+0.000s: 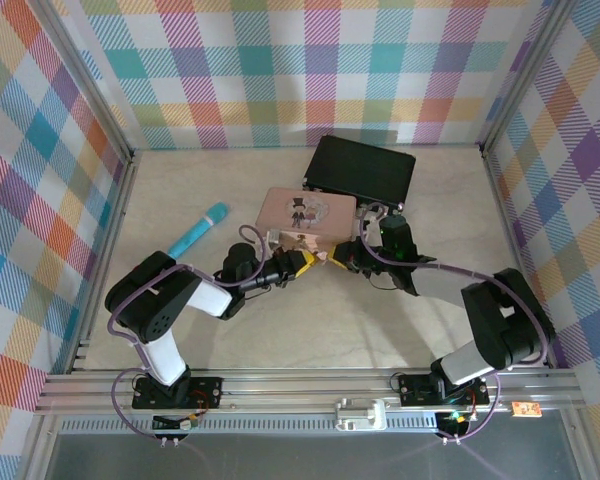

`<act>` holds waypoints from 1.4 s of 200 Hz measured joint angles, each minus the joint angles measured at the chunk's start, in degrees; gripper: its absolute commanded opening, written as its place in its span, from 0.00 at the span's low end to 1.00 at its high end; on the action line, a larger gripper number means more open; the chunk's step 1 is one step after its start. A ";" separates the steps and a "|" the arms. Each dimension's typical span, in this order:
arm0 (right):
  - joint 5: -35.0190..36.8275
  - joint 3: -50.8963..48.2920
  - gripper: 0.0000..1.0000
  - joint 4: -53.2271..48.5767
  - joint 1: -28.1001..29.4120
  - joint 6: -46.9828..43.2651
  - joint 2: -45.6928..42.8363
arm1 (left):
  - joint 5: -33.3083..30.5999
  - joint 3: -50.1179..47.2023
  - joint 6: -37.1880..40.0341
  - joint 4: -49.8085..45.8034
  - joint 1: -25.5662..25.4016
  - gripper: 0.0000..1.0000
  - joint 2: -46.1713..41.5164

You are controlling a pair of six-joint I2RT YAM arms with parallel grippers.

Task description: Unlock the padlock with the key

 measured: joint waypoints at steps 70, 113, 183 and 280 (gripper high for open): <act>2.16 0.52 0.00 -4.00 0.11 -5.22 -0.44 | -22.67 -10.14 3.19 -4.76 -2.82 0.00 -6.86; 3.93 1.77 0.00 -5.75 0.81 -6.99 1.20 | -31.45 -12.15 4.28 -6.16 -6.01 0.00 -10.14; 6.43 10.82 0.00 -5.62 2.34 -9.49 12.90 | -33.42 -12.26 4.37 -5.70 -7.98 0.00 -7.98; 12.63 24.83 0.00 -10.64 0.76 -18.71 19.61 | -30.53 -2.56 2.73 6.40 -6.49 0.05 8.46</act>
